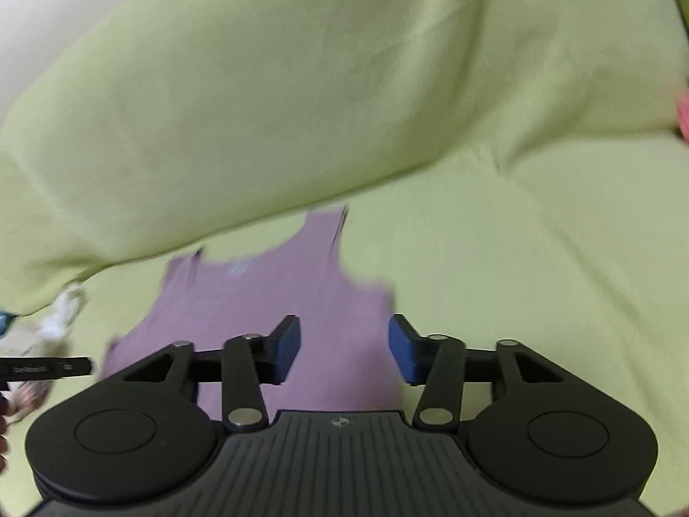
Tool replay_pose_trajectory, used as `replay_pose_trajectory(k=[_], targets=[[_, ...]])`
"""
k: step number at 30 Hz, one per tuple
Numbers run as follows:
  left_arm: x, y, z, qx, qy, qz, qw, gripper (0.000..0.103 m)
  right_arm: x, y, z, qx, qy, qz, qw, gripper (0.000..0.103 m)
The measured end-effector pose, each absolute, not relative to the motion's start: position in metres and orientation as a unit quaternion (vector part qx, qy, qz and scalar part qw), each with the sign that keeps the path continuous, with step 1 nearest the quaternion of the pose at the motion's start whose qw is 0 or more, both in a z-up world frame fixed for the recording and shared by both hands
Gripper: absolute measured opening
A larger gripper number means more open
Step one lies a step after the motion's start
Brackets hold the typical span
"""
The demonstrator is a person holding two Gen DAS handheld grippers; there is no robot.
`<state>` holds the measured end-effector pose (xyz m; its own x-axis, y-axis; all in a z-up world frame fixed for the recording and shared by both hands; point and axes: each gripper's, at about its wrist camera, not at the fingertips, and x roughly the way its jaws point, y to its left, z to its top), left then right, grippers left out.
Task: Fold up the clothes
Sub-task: 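Release the lilac top and pull both grippers back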
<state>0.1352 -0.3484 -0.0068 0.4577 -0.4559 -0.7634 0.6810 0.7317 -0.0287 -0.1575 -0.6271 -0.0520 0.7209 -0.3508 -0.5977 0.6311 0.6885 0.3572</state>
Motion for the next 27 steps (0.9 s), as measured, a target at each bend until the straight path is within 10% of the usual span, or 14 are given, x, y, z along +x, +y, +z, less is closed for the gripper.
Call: replay_pose_trajectory(k=[8,27], targets=[[0.0,-0.313,-0.042,0.167,0.444,-0.318,0.821,0.056,-0.236,-0.51,-0.056,0.283,0.273,-0.299,0.869,0.076],[-0.116,-0.228,0.003,0.167,0.378,-0.326,0.85,0.073,-0.308,-0.406,-0.007,0.209,0.268,-0.302,0.891,0.089]])
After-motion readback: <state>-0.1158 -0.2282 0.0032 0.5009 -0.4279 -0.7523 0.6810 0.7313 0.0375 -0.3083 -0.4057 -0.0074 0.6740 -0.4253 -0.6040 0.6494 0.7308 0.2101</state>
